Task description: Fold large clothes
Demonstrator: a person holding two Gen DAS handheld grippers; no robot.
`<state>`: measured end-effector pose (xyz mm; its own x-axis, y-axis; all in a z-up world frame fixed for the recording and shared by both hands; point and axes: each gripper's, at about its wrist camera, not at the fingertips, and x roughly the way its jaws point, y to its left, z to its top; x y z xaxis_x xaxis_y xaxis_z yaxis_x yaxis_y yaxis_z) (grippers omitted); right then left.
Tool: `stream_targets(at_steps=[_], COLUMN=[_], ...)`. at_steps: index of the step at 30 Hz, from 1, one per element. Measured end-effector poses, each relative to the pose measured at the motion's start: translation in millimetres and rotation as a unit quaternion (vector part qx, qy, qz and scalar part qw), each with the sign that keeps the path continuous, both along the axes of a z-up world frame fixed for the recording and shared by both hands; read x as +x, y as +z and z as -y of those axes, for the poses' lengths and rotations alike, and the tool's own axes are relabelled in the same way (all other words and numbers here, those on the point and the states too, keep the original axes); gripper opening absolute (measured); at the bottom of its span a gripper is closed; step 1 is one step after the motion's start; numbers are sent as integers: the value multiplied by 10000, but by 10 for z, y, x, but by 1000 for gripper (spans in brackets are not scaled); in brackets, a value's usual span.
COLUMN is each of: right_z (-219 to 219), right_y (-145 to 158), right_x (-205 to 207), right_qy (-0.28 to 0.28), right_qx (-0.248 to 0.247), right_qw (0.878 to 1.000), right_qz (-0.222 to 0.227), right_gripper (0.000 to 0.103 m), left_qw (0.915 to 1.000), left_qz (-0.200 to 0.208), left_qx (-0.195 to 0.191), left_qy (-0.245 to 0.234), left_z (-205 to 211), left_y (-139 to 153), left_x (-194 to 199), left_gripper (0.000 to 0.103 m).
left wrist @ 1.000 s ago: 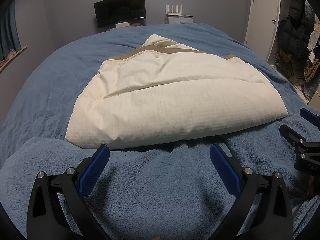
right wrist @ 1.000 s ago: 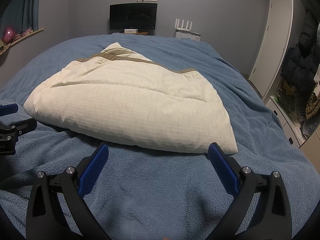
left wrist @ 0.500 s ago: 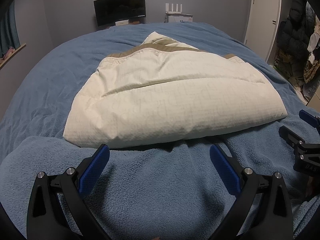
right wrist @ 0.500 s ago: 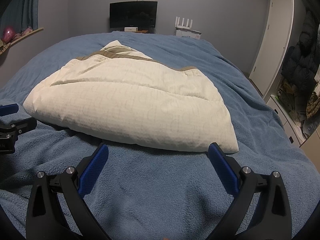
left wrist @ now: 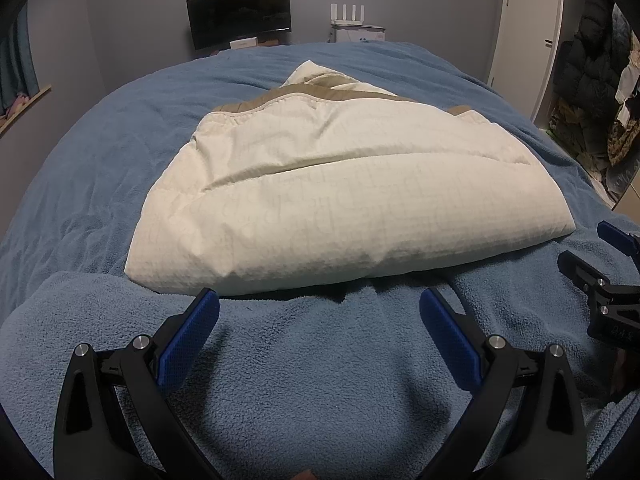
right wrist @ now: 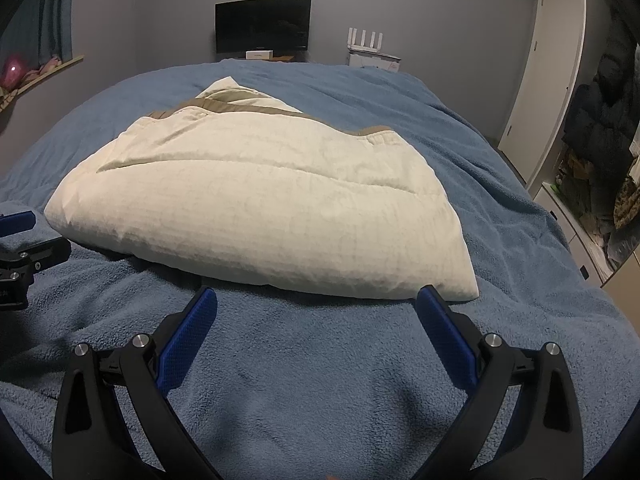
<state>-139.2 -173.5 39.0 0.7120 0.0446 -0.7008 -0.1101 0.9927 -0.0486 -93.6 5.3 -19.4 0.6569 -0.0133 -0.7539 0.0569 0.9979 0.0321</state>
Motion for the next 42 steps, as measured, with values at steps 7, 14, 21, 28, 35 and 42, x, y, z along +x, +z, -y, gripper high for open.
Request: stream_targets(at_steps=[7,14,21,28,35,42], right_z=[1,6,10,2,-14,-42], right_y=[0,3,8,0,-18,-25], right_x=[0,1,8,9,17,18], right_qy=[-1,4,5,2,-3,-9], right_qx=[-1,-12,-15,-24,-49,-62], right_qw=[10000,10000,10000,10000,10000,10000], right_qz=[3,2,-4,-18,-50,-67], right_gripper=[95,95,95,95,95,95], left_qw=[9999,9998,9998,9998,10000,9999], left_qz=[81,140,81,122,-34,-47], left_qx=[12,93,110,-52,41,164], left_qy=[-69,-143,-116,-154,-33,-26], left_z=[26,77,84,35,39,62], left_y=[21,41,35,47,15,4], left_x=[-25,-41,-30,-38,14,23], left_gripper=[97,97,97,96,97,96])
